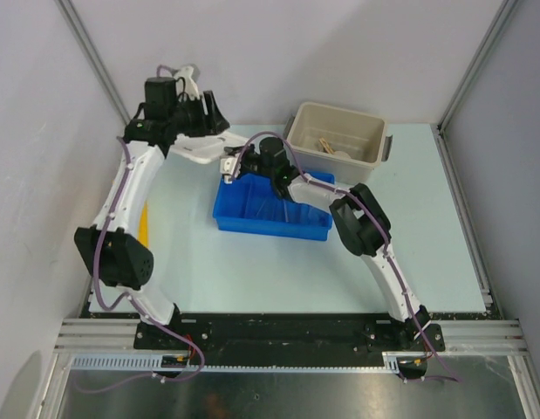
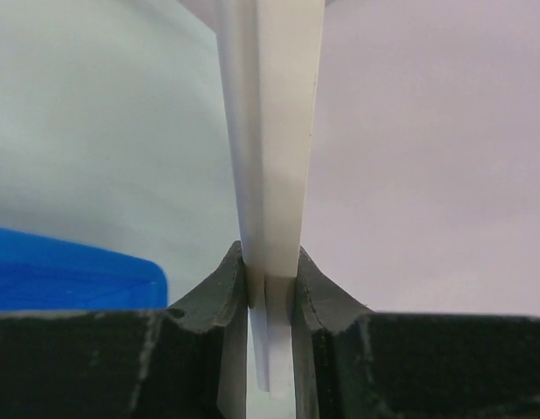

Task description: Organize the chemistry lab equipment

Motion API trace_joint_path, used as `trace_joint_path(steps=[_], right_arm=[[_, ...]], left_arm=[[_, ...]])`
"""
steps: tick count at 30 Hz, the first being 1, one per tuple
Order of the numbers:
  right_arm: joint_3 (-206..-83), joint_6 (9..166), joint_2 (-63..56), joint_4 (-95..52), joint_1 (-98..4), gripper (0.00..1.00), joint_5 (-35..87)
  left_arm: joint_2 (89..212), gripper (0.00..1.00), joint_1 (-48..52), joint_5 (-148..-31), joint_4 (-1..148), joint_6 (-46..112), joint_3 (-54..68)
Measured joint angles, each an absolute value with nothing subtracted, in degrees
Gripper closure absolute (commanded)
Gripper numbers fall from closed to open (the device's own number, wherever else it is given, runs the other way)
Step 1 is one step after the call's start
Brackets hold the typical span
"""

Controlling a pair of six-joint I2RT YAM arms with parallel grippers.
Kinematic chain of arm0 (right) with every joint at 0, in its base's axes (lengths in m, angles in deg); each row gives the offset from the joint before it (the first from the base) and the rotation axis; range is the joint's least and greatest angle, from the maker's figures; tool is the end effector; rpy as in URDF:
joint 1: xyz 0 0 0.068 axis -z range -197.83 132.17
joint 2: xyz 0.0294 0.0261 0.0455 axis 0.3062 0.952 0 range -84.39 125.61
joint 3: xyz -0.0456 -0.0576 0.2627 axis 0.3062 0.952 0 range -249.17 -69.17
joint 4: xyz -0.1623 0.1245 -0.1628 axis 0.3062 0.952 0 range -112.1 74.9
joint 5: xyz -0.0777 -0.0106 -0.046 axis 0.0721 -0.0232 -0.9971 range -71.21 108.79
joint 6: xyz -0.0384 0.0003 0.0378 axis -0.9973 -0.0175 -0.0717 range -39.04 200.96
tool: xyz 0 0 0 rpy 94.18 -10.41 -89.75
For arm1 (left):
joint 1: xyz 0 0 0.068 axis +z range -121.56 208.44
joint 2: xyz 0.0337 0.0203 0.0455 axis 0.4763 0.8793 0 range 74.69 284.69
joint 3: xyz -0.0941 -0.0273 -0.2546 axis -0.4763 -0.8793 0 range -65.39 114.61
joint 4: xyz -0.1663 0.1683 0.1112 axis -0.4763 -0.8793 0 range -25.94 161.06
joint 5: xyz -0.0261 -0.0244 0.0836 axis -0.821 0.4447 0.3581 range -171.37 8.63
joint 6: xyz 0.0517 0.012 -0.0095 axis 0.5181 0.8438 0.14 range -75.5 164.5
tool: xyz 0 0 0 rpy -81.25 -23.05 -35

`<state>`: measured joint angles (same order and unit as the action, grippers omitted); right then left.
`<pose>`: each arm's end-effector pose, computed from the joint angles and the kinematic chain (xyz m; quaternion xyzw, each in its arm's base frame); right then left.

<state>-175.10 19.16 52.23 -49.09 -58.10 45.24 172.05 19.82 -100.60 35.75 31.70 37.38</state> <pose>0.4161 0.3733 0.2146 -0.6506 0.3249 0.0396 0.6852 0.3792 -0.0694 0.4045 0.0525 0.8559 -0.2337 0.4582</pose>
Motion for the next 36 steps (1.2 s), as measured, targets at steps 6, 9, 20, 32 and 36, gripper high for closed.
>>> trace_joint_path(steps=[6,9,20,32,36], right_arm=[[-175.77,21.07,51.4,-50.42,-57.88,1.0,42.45],[-172.21,27.82,47.77,-51.58,-57.45,1.0,40.85],[-156.06,65.24,24.27,-55.95,-50.78,1.0,29.81],[-148.58,103.58,12.38,-57.35,-45.45,1.0,15.78],[-144.26,110.53,10.11,-57.74,-45.49,1.0,8.63]], left_arm=[[164.12,0.01,20.02,-97.67,35.81,30.43,43.08],[159.46,0.01,20.3,-98.56,36.23,29.8,45.27],[152.19,0.05,20.15,-104.44,36.67,27.9,42.66],[165.5,0.09,12.41,-101.01,36.06,28.44,41.83],[172.58,0.12,11.39,-101.08,36.14,28.44,44.94]])
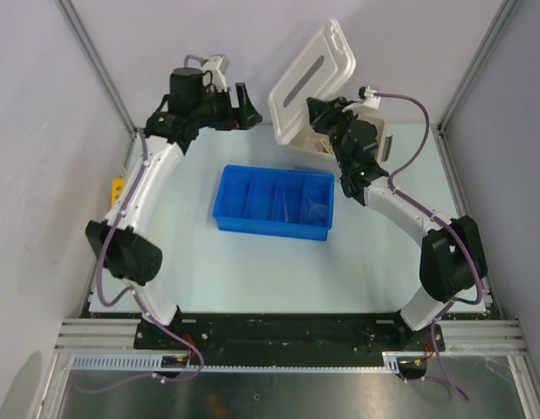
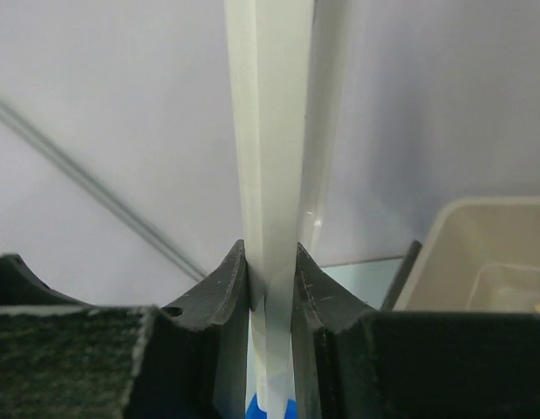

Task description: Organize the chemistry lab equipment

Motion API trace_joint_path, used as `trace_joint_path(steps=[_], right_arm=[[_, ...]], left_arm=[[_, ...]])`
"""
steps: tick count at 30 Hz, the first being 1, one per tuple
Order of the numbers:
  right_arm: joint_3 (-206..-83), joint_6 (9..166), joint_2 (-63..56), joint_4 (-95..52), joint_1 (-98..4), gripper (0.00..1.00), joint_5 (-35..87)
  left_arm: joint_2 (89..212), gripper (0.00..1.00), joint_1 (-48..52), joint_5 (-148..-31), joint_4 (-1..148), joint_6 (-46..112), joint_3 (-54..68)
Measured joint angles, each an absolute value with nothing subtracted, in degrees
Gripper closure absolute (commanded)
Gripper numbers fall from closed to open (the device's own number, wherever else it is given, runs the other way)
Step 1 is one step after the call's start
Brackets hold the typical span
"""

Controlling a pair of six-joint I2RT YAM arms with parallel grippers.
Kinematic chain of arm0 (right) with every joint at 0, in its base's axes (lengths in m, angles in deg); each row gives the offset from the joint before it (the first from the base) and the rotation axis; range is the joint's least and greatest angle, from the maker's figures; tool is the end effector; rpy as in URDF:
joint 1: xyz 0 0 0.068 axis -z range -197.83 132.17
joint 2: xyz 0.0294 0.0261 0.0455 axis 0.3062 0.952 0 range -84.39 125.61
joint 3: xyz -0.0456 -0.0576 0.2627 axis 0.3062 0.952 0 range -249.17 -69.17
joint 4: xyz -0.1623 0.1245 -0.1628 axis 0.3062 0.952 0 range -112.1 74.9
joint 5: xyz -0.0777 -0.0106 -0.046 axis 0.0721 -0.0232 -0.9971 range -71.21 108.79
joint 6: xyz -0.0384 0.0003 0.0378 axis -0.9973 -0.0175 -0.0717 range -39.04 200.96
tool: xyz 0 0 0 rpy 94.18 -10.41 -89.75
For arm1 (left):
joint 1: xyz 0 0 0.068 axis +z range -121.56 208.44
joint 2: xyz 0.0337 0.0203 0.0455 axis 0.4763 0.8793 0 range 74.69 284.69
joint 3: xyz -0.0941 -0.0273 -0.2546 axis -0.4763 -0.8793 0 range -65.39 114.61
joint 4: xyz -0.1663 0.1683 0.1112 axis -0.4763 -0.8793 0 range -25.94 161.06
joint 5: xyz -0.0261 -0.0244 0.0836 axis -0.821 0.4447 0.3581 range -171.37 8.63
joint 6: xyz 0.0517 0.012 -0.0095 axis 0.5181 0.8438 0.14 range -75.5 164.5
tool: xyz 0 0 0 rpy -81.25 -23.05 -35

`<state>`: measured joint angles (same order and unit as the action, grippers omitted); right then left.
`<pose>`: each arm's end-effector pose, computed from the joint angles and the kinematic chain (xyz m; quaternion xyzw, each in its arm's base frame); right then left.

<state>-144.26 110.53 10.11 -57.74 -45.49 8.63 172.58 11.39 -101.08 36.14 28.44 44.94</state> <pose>0.3540 0.1784 0.3823 0.0807 0.5966 0.3349 0.7249 0.3615 -0.1235 0.4452 0.1022 0.8183 -0.2923 0.4843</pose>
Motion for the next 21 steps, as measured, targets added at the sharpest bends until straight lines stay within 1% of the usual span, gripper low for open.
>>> trace_joint_path(steps=[6,10,21], right_arm=[[-140.39,114.61,9.32,-59.73,-46.06,1.0,-2.08],[-138.16,115.29,9.32,-63.23,-46.04,1.0,-7.08],[-134.03,121.56,10.22,-70.77,-43.81,1.0,-12.83]], left_arm=[[181.45,0.16,10.51,-101.58,36.19,28.4,48.11],[185.47,0.17,10.18,-102.46,36.14,28.14,49.7],[195.35,0.21,9.18,-104.77,37.54,27.52,57.13]])
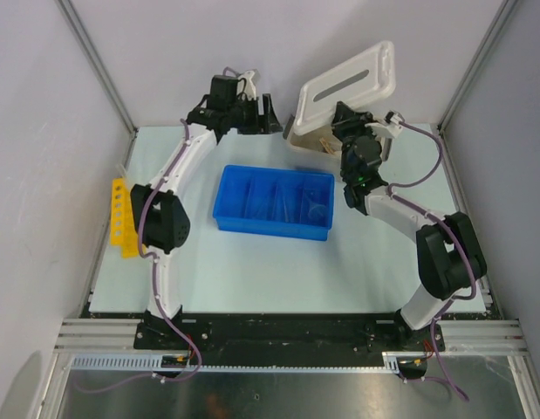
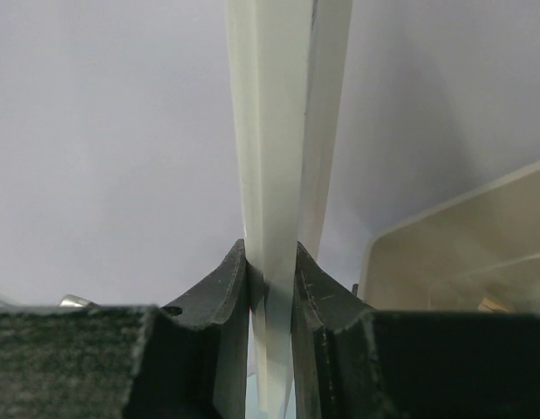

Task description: Organize the chemistry lab equipment

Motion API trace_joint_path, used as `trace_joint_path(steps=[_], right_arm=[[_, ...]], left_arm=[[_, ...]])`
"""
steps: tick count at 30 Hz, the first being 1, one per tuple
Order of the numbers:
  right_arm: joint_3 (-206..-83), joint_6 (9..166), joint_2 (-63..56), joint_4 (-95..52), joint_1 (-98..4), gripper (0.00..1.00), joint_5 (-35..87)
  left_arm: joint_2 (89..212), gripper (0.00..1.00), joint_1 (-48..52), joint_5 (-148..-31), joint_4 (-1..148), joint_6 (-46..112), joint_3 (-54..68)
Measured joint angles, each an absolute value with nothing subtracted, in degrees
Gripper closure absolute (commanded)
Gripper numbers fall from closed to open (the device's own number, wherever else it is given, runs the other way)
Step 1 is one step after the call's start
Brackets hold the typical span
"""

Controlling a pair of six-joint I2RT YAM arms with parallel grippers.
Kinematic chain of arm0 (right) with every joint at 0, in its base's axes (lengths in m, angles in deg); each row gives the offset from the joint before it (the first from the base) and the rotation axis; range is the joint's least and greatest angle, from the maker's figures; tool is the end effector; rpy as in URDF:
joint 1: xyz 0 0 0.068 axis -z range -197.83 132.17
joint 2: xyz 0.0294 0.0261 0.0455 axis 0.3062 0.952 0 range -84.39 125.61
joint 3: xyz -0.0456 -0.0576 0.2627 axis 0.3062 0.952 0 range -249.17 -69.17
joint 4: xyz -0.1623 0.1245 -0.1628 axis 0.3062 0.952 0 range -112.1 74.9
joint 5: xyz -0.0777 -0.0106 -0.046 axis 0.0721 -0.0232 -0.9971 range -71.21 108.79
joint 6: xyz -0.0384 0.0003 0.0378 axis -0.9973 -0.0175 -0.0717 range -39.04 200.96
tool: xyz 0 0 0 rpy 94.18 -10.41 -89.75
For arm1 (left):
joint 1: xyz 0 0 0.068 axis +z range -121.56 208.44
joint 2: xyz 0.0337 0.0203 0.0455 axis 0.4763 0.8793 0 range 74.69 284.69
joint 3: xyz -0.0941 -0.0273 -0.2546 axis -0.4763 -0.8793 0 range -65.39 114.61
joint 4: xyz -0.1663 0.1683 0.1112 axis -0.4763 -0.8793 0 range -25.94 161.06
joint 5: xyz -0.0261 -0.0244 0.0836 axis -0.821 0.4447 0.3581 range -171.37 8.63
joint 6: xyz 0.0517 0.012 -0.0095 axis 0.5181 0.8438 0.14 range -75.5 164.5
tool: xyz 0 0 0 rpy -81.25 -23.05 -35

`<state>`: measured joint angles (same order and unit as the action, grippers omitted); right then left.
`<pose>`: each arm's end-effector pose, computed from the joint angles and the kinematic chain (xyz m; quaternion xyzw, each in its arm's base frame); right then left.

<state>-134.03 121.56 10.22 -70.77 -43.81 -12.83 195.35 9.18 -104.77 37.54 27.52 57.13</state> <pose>0.3519 0.1507 0.3410 0.2910 0.5265 0.2974 0.7414 0.4563 -0.1745 0.3525 0.1159 0.8529 -0.3167 0.3985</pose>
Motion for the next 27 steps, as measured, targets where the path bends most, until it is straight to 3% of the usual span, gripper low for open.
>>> trace_joint_path(steps=[10,27], right_arm=[[-133.02,128.6,16.12,-74.4,-42.71,1.0,-13.62],[-131.62,131.71,20.67,-76.67,-44.09,0.97,-17.38]], left_arm=[[200.58,0.2,8.3,-105.62,38.87,26.93,57.77],[204.84,0.31,8.33,-107.7,43.27,25.19,59.01]])
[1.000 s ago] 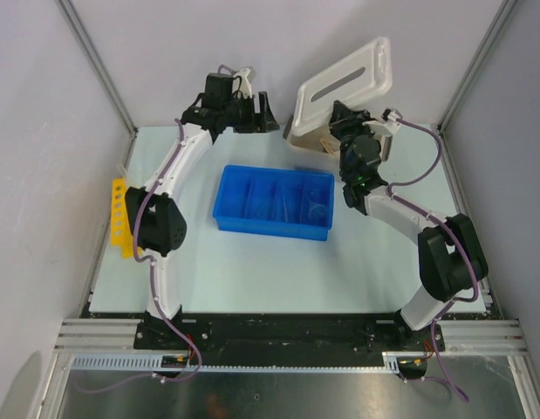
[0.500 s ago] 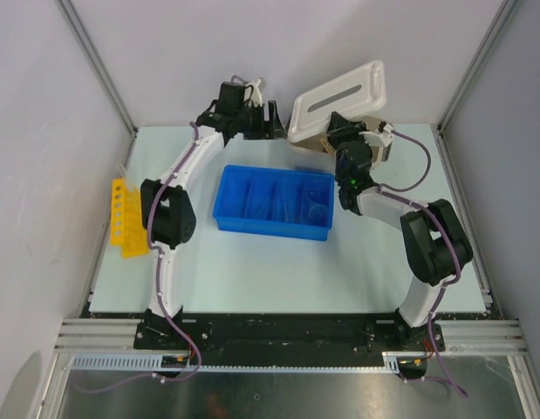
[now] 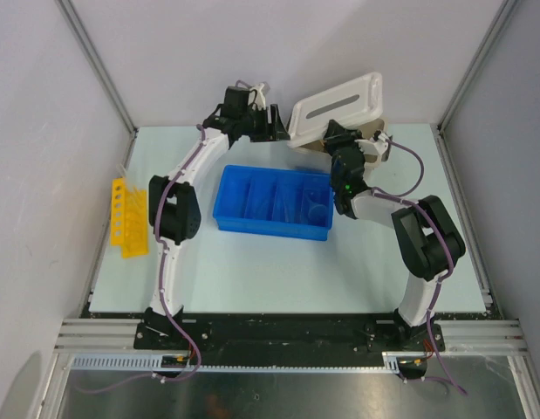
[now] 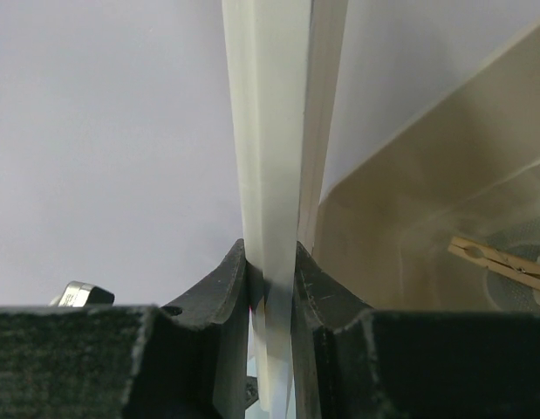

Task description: Organize the chemistry lab equipment

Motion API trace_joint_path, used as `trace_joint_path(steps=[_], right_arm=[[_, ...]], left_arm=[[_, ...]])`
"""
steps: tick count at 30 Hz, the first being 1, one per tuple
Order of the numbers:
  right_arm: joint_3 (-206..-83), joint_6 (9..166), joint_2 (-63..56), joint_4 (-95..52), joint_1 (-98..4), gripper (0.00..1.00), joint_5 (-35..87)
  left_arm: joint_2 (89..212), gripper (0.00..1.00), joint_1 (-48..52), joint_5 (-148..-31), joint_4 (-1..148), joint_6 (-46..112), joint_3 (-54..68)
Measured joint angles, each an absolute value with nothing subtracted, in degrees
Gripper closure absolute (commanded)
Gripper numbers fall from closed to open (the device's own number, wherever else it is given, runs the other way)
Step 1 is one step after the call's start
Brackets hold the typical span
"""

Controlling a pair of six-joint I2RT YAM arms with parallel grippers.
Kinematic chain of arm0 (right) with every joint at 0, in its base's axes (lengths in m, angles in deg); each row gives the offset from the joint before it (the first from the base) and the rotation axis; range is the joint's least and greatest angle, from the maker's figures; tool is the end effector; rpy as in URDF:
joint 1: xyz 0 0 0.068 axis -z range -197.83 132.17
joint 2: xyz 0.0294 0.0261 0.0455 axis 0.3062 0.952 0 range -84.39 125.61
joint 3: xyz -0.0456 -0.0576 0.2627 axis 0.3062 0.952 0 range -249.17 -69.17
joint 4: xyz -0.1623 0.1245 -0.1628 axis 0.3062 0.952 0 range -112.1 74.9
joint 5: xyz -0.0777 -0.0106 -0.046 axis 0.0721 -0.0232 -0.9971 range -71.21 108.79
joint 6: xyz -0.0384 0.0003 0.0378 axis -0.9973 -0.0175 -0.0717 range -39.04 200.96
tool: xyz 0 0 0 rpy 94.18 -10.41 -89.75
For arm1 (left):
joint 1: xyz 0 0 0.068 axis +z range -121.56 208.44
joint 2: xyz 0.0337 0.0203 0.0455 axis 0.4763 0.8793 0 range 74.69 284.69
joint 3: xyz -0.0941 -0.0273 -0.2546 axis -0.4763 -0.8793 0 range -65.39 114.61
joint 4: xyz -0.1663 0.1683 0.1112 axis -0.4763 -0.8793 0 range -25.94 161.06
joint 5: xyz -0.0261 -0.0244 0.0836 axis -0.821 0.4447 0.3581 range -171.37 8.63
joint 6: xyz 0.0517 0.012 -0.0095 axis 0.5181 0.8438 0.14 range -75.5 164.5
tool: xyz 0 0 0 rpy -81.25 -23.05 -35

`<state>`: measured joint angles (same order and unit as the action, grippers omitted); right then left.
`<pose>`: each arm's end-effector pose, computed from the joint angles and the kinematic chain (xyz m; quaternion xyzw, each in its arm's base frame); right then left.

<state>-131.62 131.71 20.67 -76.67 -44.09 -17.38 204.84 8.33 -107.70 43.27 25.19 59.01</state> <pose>0.3770 0.1626 0.2680 0.3626 0.5337 0.3069 0.6996 0.4906 -0.1965 0.2919 0.1138 0.8571 -0.3442 0.3659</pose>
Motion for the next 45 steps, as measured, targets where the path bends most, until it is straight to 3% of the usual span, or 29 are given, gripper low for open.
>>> trace_joint_path(steps=[6,12,29,45], right_arm=[[-129.83,132.58,20.71,-77.37,-44.9,0.94,-19.69],[-128.8,134.37,20.73,-78.0,-45.53,0.88,-21.38],[-128.74,137.69,20.84,-76.06,-45.32,0.76,-21.72],[-128.74,137.63,23.36,-75.55,-44.07,0.68,-19.6]], left_arm=[[207.66,0.34,8.39,-110.02,44.84,23.94,60.59],[208.88,0.44,8.41,-111.72,46.94,23.26,60.78],[211.75,0.52,8.37,-112.33,49.19,22.37,63.6],[215.66,0.53,8.46,-112.64,51.14,20.18,66.34]])
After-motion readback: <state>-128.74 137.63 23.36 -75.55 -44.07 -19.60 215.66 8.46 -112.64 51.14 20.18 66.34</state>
